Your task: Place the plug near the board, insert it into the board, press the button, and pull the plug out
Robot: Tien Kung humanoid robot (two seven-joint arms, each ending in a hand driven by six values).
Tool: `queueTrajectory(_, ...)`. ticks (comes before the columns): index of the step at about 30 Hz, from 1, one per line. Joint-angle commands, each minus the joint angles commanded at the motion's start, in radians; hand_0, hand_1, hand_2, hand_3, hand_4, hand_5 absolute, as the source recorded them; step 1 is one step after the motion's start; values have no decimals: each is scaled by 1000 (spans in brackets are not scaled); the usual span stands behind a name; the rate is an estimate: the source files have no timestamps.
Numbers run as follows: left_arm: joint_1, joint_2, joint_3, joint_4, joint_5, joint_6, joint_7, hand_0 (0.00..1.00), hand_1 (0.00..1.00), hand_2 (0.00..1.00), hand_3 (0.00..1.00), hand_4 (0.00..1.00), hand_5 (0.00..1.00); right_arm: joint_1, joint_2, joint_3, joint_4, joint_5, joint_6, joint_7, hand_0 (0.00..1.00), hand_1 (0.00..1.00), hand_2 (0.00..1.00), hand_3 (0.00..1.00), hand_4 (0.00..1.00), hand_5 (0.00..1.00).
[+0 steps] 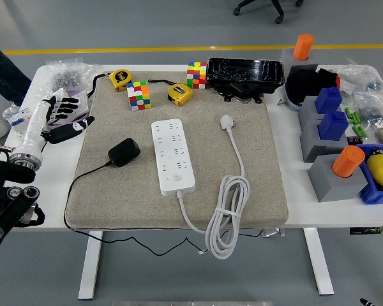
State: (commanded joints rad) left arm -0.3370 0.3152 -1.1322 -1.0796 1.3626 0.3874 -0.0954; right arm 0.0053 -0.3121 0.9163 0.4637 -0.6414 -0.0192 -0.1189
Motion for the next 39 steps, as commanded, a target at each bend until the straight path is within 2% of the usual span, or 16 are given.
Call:
queueTrajectory(1, 1, 1, -3, -1, 0, 0, -1, 610, 645, 605, 602, 855, 313, 1, 0, -1, 1, 0, 0, 1, 680, 687, 695, 596, 934, 531)
queueTrajectory(6, -13, 4, -11, -3, -19, 9, -16, 610, 645, 605, 602, 855, 313, 30, 2, -17, -4, 7, 2, 0, 680, 687, 695, 596, 934, 531)
queueTrajectory(11, -22, 19, 5, -7, -37, 13, -27, 613, 642, 601, 597, 852, 319, 40, 1, -26, -4, 5, 0, 2, 680, 687, 695, 597, 934, 531)
queueTrajectory(17, 11, 10, -18, -16, -31, 15, -29, 615, 641, 601, 595, 855, 327, 19, 6, -25, -6, 4, 1, 2, 680, 687, 695, 597, 934, 531)
queueTrajectory(39, 35, 1, -67, -29, -7, -7, 5, 621, 634, 599, 592, 824, 337, 17, 23, -5, -13, 0, 0, 4, 680, 687, 695, 598, 935, 531)
